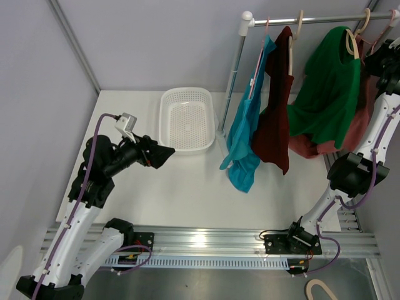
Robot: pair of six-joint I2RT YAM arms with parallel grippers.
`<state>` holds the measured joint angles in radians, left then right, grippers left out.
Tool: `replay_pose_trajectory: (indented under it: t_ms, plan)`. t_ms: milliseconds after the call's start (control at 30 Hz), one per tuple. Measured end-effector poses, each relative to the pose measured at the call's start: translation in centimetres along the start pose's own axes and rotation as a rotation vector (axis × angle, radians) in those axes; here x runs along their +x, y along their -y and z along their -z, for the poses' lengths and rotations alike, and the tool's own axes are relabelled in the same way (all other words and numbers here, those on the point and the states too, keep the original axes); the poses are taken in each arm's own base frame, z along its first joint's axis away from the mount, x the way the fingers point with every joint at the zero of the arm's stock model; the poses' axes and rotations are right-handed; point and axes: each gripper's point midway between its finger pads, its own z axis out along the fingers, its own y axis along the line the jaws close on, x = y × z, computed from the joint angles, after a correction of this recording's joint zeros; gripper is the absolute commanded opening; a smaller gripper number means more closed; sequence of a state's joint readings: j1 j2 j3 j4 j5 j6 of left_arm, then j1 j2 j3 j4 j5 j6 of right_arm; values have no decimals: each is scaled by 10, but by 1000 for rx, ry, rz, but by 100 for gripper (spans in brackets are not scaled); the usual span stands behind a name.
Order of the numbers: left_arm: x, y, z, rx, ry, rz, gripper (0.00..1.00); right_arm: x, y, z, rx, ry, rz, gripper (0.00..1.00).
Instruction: Remove the t-shirt from the hanger
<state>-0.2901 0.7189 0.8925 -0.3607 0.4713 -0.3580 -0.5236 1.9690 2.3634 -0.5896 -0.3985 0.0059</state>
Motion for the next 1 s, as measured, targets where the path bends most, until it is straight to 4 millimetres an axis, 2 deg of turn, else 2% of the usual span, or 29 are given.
replay_pose_trajectory:
  t_ms: [367,567,733,867,1000]
  plan:
    - [-1,2,2,5,6,-6,100,-1,-2,-1,-3,4,10,0]
    - [-1,5,3,12,9,-12,100,-12,-8,8,5,19,17,0]
    - [-4,7,6,14,23,-35,99,-21,-21,28,2,32,29,0]
    - [-6,8,10,16,36,-52,100,-35,-34,51,2,58,50,0]
    - [-7,9,14,9,49,-66,99,-34,-45,81,12,64,56,0]
